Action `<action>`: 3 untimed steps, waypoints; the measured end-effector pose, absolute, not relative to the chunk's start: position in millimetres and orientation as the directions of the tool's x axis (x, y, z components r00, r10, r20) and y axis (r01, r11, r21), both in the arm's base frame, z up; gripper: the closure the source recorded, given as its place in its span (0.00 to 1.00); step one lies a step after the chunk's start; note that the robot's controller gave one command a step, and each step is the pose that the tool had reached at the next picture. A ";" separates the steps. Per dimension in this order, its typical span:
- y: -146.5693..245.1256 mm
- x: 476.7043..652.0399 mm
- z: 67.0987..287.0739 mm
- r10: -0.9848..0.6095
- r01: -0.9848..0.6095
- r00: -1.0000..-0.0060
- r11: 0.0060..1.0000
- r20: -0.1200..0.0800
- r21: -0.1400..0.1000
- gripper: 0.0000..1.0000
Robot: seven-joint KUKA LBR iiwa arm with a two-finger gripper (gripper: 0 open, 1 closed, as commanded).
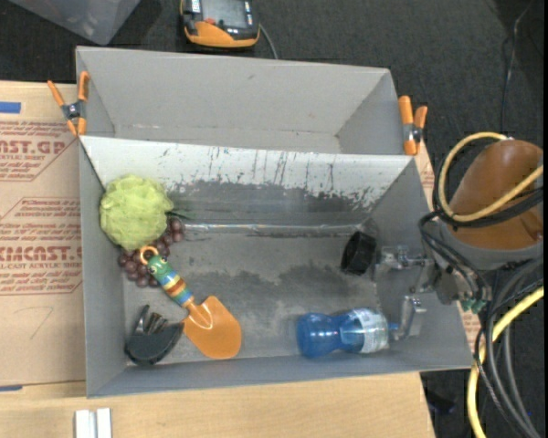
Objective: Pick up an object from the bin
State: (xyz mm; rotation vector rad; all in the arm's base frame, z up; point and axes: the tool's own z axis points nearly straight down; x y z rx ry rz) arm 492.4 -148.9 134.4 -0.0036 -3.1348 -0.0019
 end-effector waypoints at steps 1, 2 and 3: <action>-148.3 494.6 138.7 0.000 0.000 -1.000 1.000 -0.001 0.000 0.00; -109.4 480.0 138.6 -0.017 -0.017 -1.000 1.000 0.002 0.000 0.00; -97.5 481.2 110.1 -0.006 -0.006 -1.000 1.000 0.000 -0.001 0.00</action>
Offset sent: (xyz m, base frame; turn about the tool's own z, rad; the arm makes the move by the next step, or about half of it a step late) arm -0.0125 0.0387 0.0048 -0.0192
